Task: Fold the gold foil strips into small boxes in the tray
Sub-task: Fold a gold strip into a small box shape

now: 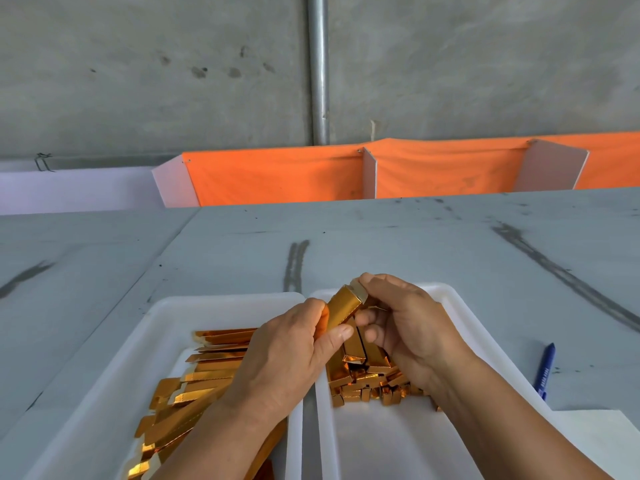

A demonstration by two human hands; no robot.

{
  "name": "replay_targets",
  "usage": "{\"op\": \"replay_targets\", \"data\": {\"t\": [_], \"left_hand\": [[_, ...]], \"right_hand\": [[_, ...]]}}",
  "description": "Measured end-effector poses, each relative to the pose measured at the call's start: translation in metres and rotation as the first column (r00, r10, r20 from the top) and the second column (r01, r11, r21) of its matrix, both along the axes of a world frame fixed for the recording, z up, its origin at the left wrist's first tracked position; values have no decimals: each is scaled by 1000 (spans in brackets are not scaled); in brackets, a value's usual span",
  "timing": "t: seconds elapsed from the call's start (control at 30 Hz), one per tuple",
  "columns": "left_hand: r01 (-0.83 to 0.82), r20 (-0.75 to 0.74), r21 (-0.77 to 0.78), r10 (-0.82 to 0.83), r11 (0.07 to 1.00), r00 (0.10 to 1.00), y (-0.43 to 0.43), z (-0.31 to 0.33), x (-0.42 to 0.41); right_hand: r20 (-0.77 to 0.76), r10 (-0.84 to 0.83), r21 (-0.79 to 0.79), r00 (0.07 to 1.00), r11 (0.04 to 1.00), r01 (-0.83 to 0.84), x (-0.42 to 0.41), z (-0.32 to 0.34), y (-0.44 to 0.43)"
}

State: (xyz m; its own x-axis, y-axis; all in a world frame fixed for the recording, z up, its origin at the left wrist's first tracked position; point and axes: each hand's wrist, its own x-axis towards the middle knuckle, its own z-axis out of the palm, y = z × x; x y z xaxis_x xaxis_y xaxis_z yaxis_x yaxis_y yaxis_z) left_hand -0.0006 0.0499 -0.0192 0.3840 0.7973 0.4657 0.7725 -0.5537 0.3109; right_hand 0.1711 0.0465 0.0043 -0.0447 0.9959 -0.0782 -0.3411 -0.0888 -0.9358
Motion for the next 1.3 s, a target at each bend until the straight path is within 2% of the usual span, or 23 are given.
{"op": "replay_targets", "data": {"t": [0.4, 1.07, 1.2, 1.3], "left_hand": [[10, -36, -15, -11, 1000, 999, -2, 1, 1], [12, -25, -19, -13, 1000, 1000, -3, 2, 1], [23, -20, -11, -23, 1000, 1000, -3, 3, -1], [17, -21, -11, -17, 1000, 1000, -3, 4, -1]], "right_hand": [[137, -66, 78, 988, 995, 56, -2, -2, -1], [102, -66, 62, 993, 996, 59, 0, 3, -1], [161, -80, 88, 984, 994, 66, -1, 4, -3], [318, -128, 164, 939, 983, 78, -1, 5, -7]]}}
